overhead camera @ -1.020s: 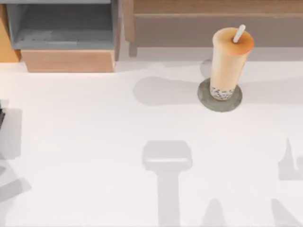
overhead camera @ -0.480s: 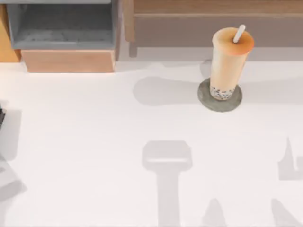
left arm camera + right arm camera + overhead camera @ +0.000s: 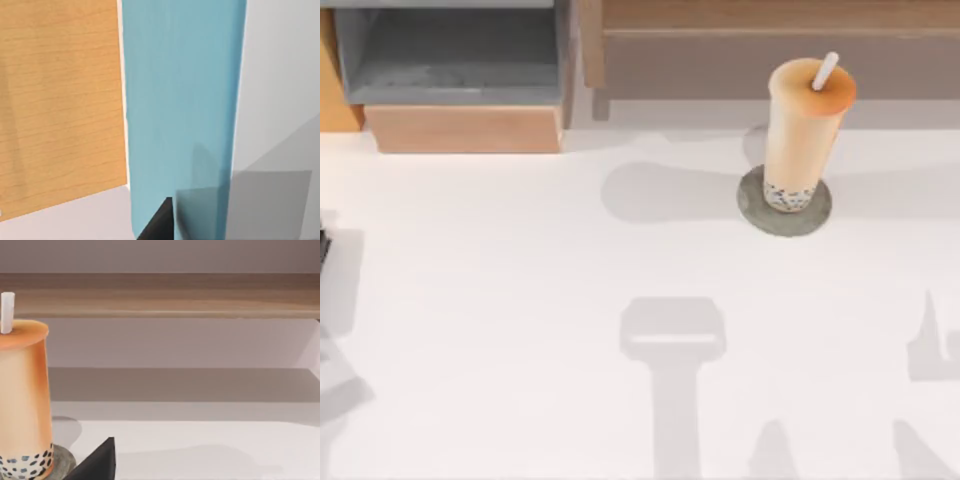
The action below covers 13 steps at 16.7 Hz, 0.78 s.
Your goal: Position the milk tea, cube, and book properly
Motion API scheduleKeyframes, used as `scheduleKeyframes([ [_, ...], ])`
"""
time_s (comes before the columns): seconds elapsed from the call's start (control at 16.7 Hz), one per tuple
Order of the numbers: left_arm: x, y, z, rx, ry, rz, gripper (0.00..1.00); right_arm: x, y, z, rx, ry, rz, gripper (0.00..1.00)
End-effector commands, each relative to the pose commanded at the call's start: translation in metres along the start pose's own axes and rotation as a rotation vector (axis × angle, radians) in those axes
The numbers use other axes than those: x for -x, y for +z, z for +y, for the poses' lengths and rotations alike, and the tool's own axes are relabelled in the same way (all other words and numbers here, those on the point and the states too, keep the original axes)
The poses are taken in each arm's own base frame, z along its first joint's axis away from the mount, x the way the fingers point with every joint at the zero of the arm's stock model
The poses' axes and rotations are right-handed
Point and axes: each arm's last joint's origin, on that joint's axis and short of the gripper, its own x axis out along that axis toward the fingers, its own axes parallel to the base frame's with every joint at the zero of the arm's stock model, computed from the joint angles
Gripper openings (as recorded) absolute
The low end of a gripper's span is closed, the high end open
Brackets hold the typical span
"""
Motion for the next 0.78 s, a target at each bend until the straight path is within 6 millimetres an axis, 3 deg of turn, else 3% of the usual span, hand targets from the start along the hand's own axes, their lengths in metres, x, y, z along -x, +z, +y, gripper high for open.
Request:
scheduleKeyframes([
  [0.66, 0.0000, 0.0000, 0.0000, 0.000, 0.000, 0.000, 0.98, 0.0000, 0.0000, 0.0000, 0.000, 0.000, 0.000, 1.00],
  [0.78, 0.0000, 0.0000, 0.0000, 0.000, 0.000, 0.000, 1.00, 0.0000, 0.0000, 0.0000, 0.000, 0.000, 0.000, 1.00],
])
